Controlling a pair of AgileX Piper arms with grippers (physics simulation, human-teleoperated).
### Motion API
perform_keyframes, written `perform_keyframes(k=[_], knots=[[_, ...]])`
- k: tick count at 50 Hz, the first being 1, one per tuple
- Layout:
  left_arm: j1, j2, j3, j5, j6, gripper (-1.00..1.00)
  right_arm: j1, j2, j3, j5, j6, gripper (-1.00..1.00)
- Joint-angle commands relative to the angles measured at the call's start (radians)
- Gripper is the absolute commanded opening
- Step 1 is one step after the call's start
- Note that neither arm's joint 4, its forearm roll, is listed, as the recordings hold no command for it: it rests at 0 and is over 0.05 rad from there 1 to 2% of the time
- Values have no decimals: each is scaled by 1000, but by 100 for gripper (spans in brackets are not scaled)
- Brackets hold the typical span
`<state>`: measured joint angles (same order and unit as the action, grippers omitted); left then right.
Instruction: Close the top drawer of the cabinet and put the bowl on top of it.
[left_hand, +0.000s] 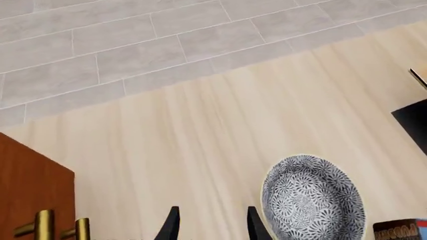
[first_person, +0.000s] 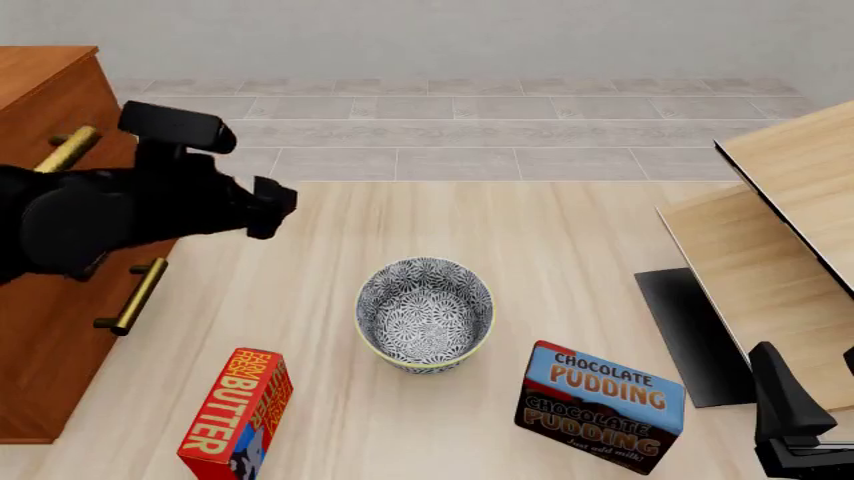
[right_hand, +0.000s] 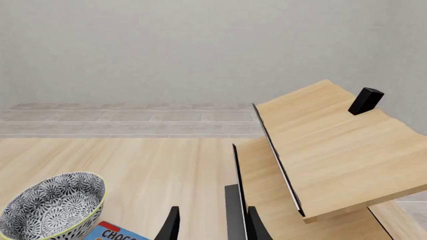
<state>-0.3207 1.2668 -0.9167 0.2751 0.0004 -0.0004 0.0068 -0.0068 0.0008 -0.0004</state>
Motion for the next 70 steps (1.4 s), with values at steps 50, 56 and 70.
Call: perform_keyframes(k=[50,56,70], knots=[[-159,245,-128,115,-135,100,0,0,2,-2,0,100],[-181,268,-123,99,-162,100,0,0,2,-2,0,100],[-169,310,-92,39,-178,100,0,0,2,-2,0,100]])
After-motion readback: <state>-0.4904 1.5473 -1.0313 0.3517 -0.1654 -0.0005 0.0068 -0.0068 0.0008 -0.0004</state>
